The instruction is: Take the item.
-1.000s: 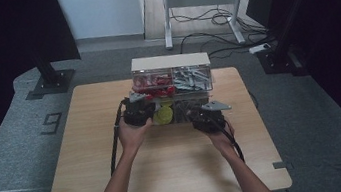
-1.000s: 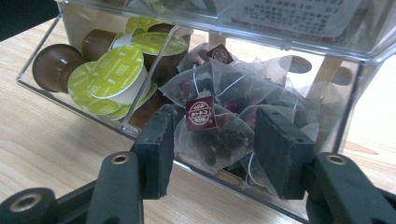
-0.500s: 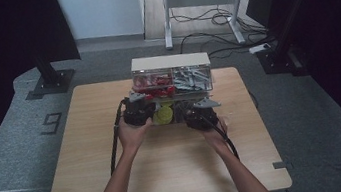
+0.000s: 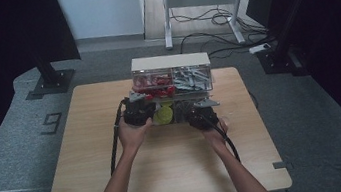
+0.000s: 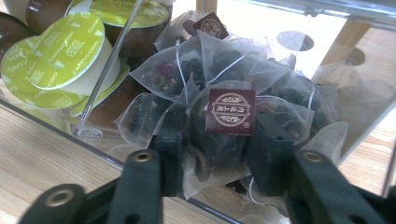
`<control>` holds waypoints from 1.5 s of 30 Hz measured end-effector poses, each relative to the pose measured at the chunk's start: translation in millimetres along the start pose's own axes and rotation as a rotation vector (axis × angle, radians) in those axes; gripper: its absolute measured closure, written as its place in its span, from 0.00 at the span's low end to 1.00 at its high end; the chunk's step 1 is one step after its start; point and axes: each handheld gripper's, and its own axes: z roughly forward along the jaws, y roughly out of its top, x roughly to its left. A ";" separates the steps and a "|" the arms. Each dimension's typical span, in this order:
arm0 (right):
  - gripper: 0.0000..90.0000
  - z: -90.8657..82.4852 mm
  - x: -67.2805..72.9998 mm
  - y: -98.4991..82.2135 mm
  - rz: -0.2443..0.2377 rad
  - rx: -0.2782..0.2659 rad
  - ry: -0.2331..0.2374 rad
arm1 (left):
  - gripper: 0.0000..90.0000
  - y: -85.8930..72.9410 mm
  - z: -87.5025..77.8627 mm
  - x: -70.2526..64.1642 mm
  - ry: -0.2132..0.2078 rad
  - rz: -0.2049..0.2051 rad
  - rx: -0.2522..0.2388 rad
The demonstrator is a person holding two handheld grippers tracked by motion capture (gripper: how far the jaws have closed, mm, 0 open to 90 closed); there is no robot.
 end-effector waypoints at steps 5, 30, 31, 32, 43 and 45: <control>0.78 -5.7 -2.9 1.5 0.009 -0.027 0.012 | 1.00 0.2 -0.3 -0.5 0.000 -0.004 -0.005; 0.81 -44.1 -18.1 6.4 0.048 -0.146 0.091 | 1.00 0.5 -2.1 -0.6 0.002 -0.004 -0.006; 0.81 -45.6 -18.6 6.1 0.048 -0.150 0.091 | 1.00 0.5 -2.1 -0.6 0.003 -0.004 -0.006; 0.81 -46.7 -19.2 5.9 0.047 -0.153 0.093 | 1.00 0.6 -2.1 -0.6 0.003 -0.004 -0.006; 0.81 -61.0 -25.4 4.9 0.047 -0.174 0.096 | 1.00 0.8 -1.9 -0.8 0.004 -0.008 -0.007; 0.81 -63.0 -27.4 4.9 0.047 -0.178 0.092 | 1.00 0.8 -1.9 -0.9 0.004 -0.007 -0.007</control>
